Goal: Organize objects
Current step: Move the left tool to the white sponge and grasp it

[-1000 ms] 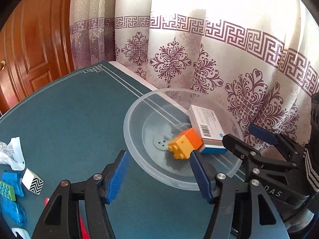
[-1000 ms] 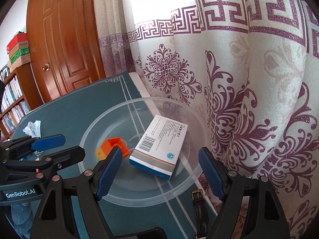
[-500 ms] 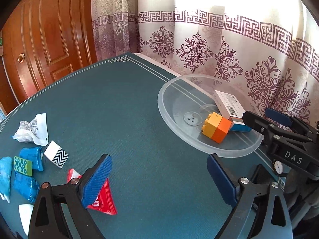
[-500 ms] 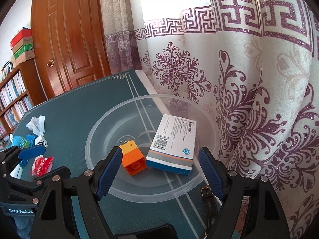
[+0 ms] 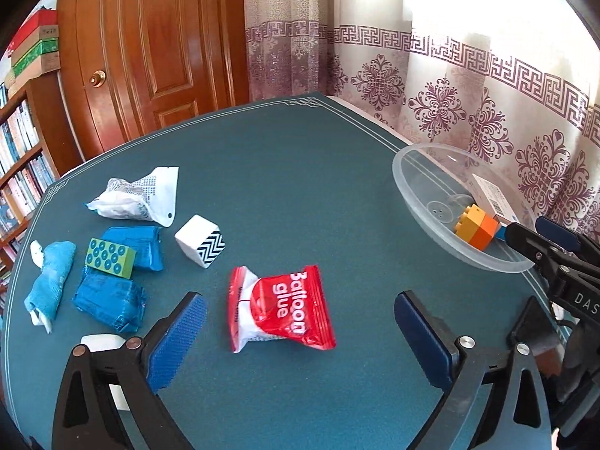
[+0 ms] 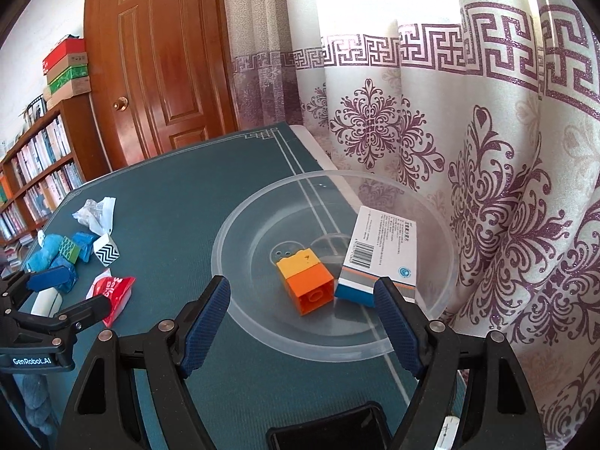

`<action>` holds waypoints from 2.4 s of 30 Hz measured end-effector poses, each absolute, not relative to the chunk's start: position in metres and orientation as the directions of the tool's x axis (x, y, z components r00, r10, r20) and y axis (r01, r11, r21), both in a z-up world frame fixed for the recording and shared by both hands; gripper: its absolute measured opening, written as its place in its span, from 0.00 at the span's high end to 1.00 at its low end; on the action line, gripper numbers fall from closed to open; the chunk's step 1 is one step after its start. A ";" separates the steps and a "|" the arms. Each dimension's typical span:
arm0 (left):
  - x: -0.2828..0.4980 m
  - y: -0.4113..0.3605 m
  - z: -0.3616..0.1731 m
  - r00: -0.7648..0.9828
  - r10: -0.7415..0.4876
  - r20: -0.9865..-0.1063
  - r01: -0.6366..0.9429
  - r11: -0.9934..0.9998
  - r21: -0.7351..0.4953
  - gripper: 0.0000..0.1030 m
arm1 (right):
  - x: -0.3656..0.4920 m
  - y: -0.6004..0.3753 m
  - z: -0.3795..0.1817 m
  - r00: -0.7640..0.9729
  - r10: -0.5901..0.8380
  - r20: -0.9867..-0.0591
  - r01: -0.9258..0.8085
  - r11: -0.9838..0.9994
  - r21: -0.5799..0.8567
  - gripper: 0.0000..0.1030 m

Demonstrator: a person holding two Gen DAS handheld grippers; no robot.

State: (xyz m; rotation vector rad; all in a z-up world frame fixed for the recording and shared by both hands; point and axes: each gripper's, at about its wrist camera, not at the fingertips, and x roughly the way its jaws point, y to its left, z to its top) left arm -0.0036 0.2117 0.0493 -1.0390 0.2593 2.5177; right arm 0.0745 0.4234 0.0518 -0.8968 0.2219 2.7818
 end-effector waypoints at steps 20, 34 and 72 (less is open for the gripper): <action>-0.006 0.099 0.039 -0.706 0.105 -0.700 -0.174 -0.984 0.027 0.01 | 0.061 0.352 0.045 -0.783 0.028 -0.621 -0.107 -0.990 0.091 0.22; -0.019 0.054 0.015 -0.658 0.068 -0.750 -0.084 -0.996 -0.016 0.01 | 0.047 0.309 0.035 -0.757 -0.034 -0.652 -0.039 -0.995 0.097 0.22; -0.020 0.059 0.007 -0.650 0.126 -0.749 -0.161 -0.987 -0.026 0.41 | -0.051 0.273 0.035 -0.681 -0.317 -0.661 0.179 -0.946 0.270 0.22</action>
